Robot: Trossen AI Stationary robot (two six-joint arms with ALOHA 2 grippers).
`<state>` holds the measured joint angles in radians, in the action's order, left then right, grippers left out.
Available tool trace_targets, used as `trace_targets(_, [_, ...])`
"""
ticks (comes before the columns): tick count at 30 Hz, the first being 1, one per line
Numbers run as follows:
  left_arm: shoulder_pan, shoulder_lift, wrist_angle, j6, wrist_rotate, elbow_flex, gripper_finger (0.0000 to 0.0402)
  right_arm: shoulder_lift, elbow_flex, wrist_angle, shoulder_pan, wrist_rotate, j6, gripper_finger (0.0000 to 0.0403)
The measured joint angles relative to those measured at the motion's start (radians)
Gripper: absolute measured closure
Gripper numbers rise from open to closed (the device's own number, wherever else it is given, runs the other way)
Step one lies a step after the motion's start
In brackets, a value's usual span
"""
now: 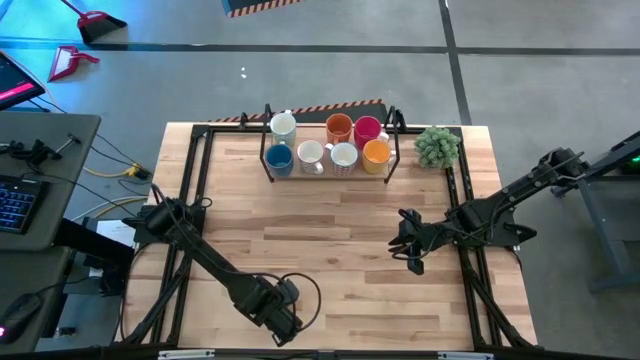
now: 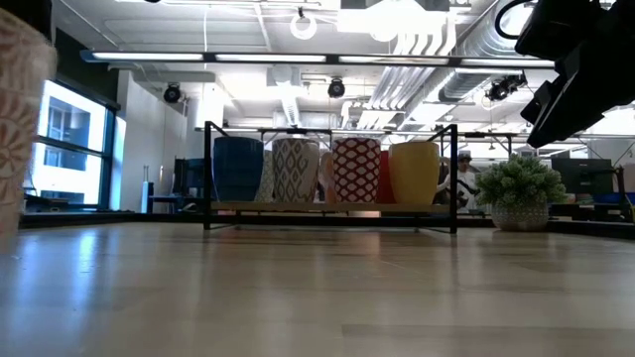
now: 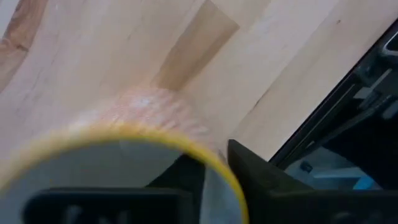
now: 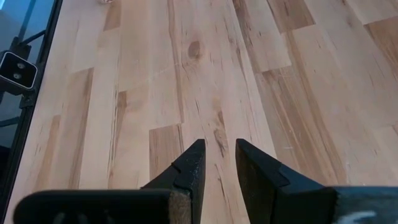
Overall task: Place coffee mugs
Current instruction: Put the white yellow mug on the shelf
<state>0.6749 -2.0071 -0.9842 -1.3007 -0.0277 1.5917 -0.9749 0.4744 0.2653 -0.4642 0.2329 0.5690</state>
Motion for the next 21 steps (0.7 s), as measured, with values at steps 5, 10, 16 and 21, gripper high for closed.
trace_targets(5, [-0.013, 0.005, -0.007, 0.072, -0.018, 0.003, 0.039, 0.0, 0.0, 0.0, 0.0, 0.0, 0.0, 0.0324])
trace_targets(10, [-0.032, 0.01, -0.026, 0.178, -0.025, 0.002, 0.0392, 0.0, 0.0, 0.0, 0.0, 0.0, 0.0, 0.0324])
trace_targets(16, [-0.077, 0.013, -0.12, 0.351, -0.019, 0.023, 0.0394, 0.0, 0.0, 0.0, 0.0, 0.002, 0.0, 0.0324])
trace_targets(21, [-0.12, 0.015, -0.201, 0.546, -0.005, 0.087, 0.0394, 0.0, 0.0, 0.0, 0.0, 0.01, 0.0, 0.0324])
